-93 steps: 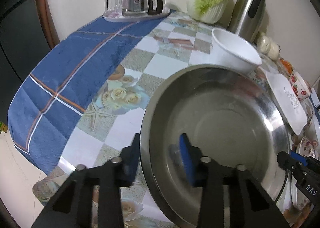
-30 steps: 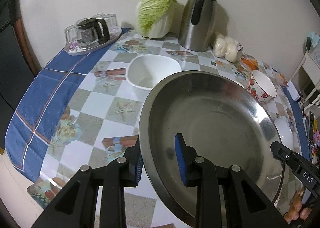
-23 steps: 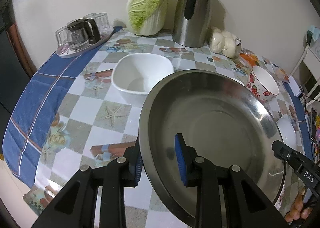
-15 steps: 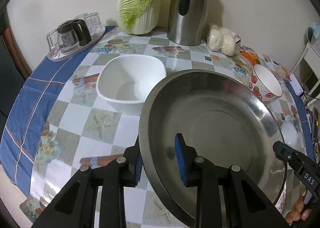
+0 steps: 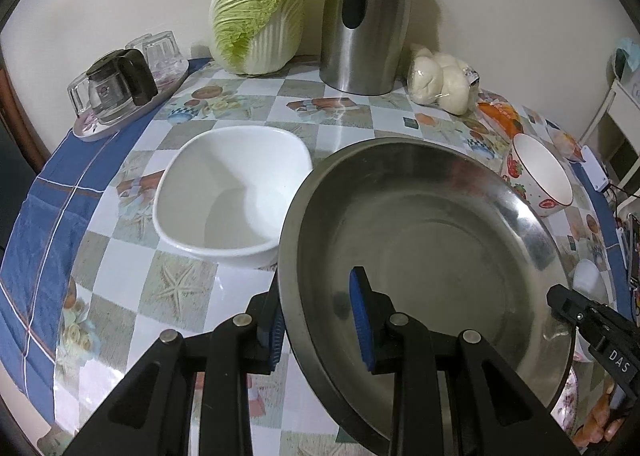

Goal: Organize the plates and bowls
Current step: 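Slide the steel tray with the left tool toward the white bowl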

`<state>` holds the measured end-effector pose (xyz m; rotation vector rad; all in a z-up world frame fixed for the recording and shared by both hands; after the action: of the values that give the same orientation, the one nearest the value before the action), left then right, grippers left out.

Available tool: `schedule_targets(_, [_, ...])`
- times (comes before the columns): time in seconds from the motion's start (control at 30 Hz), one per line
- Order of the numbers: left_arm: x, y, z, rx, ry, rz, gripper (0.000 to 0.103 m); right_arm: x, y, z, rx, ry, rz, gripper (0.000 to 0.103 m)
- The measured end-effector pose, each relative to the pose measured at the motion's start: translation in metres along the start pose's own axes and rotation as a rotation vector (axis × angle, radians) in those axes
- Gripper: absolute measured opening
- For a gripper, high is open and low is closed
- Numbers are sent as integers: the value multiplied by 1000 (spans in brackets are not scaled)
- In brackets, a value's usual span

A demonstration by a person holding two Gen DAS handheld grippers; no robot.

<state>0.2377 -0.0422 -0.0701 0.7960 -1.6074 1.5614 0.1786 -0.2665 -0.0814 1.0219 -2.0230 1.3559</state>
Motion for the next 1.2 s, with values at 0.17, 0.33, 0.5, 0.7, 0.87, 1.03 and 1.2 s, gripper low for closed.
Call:
schedule_targets(0.17, [-9,-3,1,-6,6,-3,30,-5,-4,1,11,17,4,20])
schedule_targets(0.33, [-17,-5,3,-11,9,-3,30,-9,-8,3,28,42,10,20])
schedule_targets(0.5, [-26,-4,3,-8,13,-12,30,-15,-10,4,48,62,9,20])
schedule_targets(0.7, [-26,-3,6,-26,18,-5,30,-17,-10,6,63,92,7,20])
schedule_targets(0.87, [-26,1,13,-50,20,-9,31,-15,-10,10,62,122,3,20])
schedule_targets(1.03, [-25,3,14,-46,30,-16,33,-13,-10,12,55,122,-2,21])
schedule_targets(1.2, [-16,6,14,-38,46,-6,52,-9,-10,13,54,130,6,22])
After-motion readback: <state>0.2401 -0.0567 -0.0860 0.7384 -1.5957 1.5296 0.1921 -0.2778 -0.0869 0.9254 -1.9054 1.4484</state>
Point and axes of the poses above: each gripper's, at about its wrist camera, not at the fingertips, and x roughly against the way its jaws point, z to its right, y to its underside, the point moved 8 cm from there along -x, roughly the way its jaws point, and after that the axes turned 3 degrees about -y, right-handed, at the moved point
